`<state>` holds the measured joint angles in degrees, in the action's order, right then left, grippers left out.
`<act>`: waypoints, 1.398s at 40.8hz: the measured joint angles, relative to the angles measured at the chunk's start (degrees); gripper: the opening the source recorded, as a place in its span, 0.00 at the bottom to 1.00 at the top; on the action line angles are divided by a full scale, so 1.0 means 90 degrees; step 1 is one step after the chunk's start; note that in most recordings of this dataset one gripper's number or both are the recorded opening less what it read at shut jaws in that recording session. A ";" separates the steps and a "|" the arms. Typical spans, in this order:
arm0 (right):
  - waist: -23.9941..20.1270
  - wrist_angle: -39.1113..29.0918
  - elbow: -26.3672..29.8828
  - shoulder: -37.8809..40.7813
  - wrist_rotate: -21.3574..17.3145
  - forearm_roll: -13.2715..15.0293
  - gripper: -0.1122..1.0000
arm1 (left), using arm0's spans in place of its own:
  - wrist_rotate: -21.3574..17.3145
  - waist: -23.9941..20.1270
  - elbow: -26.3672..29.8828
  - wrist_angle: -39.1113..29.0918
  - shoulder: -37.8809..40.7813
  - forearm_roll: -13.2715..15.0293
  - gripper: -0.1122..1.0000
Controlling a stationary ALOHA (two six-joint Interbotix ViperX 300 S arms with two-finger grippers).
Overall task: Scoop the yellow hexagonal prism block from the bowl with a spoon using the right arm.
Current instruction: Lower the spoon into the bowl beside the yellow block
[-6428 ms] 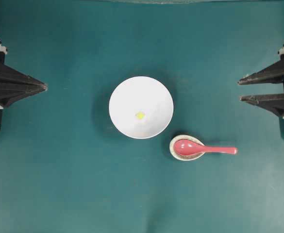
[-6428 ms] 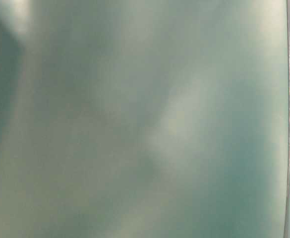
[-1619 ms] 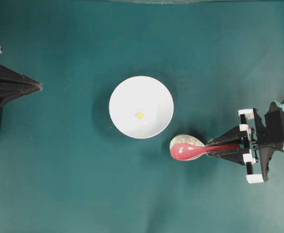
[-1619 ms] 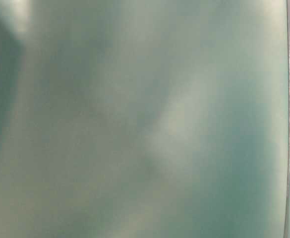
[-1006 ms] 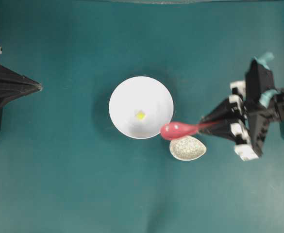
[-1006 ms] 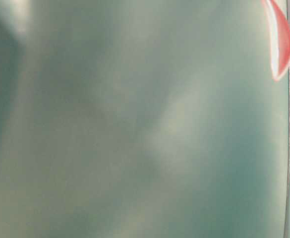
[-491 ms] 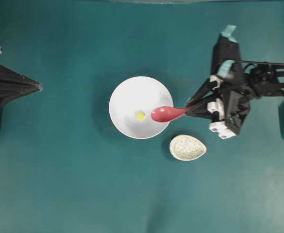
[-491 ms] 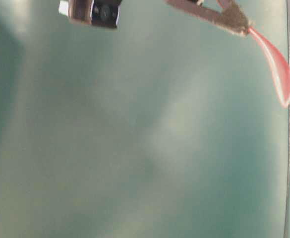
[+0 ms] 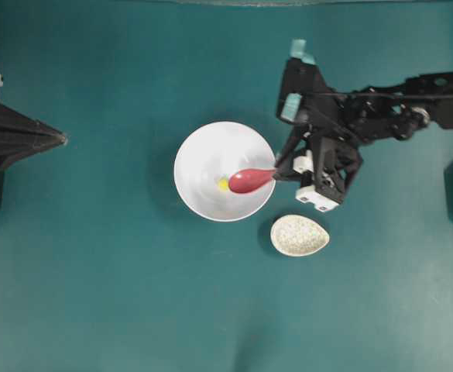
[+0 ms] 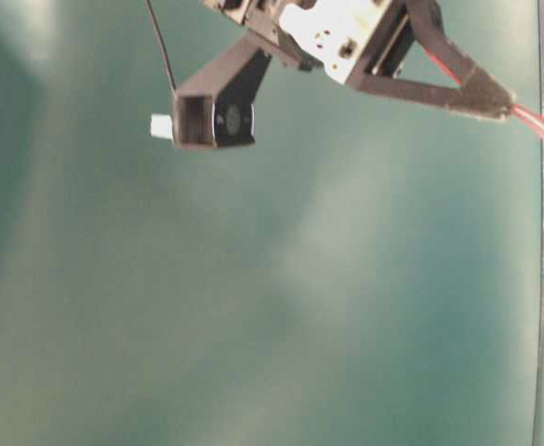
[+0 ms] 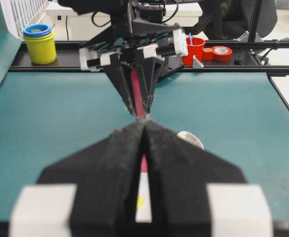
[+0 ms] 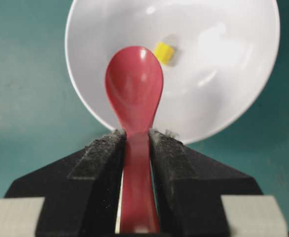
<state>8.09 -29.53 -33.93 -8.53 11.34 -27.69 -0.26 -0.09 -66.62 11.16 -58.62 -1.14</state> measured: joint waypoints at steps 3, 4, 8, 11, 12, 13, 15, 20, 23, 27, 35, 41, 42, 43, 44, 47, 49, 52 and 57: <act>0.0010 -0.0146 0.0156 0.0137 -0.0137 0.0166 0.31 | 0.0000 0.0000 0.0000 0.0000 0.0000 0.0000 0.09; 0.0000 -0.0186 0.0195 0.0166 -0.0186 0.0215 0.31 | 0.0000 0.0000 0.0000 0.0000 0.0000 0.0000 0.09; 0.0010 -0.0410 0.0400 0.0303 -0.0547 0.0537 0.31 | 0.0000 -0.0010 0.0000 0.0000 -0.0010 0.0000 0.09; 0.0010 -0.0596 0.0518 0.0400 -0.0840 0.0820 0.31 | 0.0000 -0.0010 0.0000 0.0000 0.0000 0.0000 0.09; 0.0010 -0.0674 0.0557 0.0430 -0.0947 0.0928 0.31 | 0.0000 0.0000 0.0000 0.0000 0.0000 0.0000 0.09; 0.0010 -0.0732 0.0586 0.0459 -0.1045 0.1016 0.31 | 0.0010 -0.0010 0.0000 0.0010 0.0000 0.0000 0.09; 0.0010 -0.0850 0.0664 0.0508 -0.1211 0.1201 0.31 | 0.0000 0.0000 0.0000 0.0000 -0.0010 0.0000 0.09; 0.0000 -0.0957 0.0762 0.0586 -0.1455 0.1523 0.31 | 0.0010 -0.0010 0.0000 0.0000 0.0000 -0.0010 0.09; 0.0000 -0.0977 0.0781 0.0625 -0.1475 0.1582 0.31 | 0.0000 0.0000 0.0000 0.0000 0.0000 0.0000 0.09; -0.0029 -0.0986 0.0791 0.0713 -0.1465 0.1592 0.31 | 0.0000 0.0000 0.0000 0.0000 0.0000 -0.0010 0.09; -0.0107 -0.0977 0.0791 0.0898 -0.1475 0.1602 0.31 | 0.0000 -0.0010 0.0000 0.0010 0.0000 -0.0010 0.09; -0.0107 -0.0898 0.0791 0.1035 -0.1465 0.1602 0.31 | 0.0000 0.0000 0.0000 0.0000 0.0000 0.0000 0.09; -0.0107 -0.0879 0.0791 0.1045 -0.1475 0.1602 0.31 | 0.0000 0.0000 0.0000 0.0000 0.0000 0.0000 0.09; -0.0107 -0.0850 0.0791 0.1064 -0.1475 0.1602 0.31 | 0.0000 0.0000 0.0000 0.0000 0.0000 0.0000 0.09; -0.0107 -0.0811 0.0791 0.1084 -0.1475 0.1602 0.31 | 0.0000 -0.0010 0.0000 0.0010 -0.0010 0.0000 0.09; -0.0107 -0.0693 0.0791 0.1152 -0.1475 0.1611 0.31 | 0.0010 -0.0010 0.0000 0.0010 0.0000 0.0000 0.09; -0.0107 -0.0615 0.0791 0.1191 -0.1475 0.1611 0.31 | 0.0000 -0.0010 0.0000 0.0010 0.0000 0.0000 0.09; -0.0117 -0.0498 0.0791 0.1250 -0.1475 0.1611 0.31 | 0.0000 0.0000 0.0000 0.0010 0.0000 0.0000 0.09; -0.0137 -0.0293 0.0791 0.1348 -0.1484 0.1611 0.31 | 0.0000 0.0000 0.0000 0.0010 -0.0010 0.0000 0.09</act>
<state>6.86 -32.17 -26.81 3.60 -2.02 -13.18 -0.26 -0.09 -66.62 11.25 -58.71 -1.14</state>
